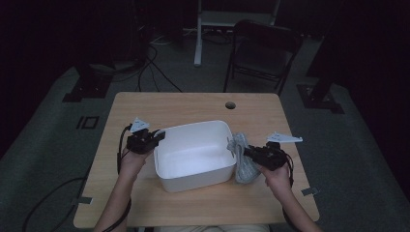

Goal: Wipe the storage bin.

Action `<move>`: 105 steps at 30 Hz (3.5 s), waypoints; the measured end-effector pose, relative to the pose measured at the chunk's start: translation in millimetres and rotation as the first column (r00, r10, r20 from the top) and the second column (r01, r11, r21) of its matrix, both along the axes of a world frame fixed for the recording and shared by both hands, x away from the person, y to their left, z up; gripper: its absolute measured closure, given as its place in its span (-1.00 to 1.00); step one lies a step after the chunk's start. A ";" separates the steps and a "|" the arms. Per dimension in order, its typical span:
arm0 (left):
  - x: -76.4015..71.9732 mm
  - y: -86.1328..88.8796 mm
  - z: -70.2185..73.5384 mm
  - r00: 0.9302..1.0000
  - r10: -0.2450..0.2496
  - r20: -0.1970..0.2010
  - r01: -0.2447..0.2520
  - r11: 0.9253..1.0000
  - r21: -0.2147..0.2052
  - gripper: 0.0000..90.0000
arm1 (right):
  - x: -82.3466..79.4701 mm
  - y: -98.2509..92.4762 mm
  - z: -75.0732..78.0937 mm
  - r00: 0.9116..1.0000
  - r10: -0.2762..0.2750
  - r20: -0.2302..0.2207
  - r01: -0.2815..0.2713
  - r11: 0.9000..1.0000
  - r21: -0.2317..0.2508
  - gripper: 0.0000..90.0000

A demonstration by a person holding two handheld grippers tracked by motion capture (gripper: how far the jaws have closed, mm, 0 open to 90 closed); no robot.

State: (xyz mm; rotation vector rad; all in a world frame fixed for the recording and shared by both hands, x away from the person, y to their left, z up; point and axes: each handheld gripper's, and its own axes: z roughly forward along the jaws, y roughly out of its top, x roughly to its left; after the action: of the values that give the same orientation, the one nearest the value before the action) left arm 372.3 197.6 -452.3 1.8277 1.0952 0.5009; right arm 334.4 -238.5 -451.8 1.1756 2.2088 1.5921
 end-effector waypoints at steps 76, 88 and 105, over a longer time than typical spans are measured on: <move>3.1 -5.0 0.3 1.000 -0.016 -0.008 0.016 1.000 0.002 0.67 | 76.4 19.6 -10.9 0.993 -0.033 -0.111 0.025 0.997 -0.073 0.70; 3.5 -6.1 0.2 1.000 -0.012 -0.010 0.013 1.000 0.001 0.67 | 89.5 23.7 -12.5 0.990 -0.033 -0.137 0.025 0.998 -0.059 0.70; 3.7 -7.5 0.1 1.000 -0.010 -0.011 0.010 1.000 0.001 0.67 | 98.5 27.0 -7.2 0.992 -0.038 -0.120 0.029 0.997 -0.070 0.71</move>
State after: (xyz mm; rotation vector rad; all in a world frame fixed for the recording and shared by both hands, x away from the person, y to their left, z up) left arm 376.1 190.1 -452.2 1.8380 1.0932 0.4862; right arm 432.9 -211.5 -459.0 1.3152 2.2846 1.4561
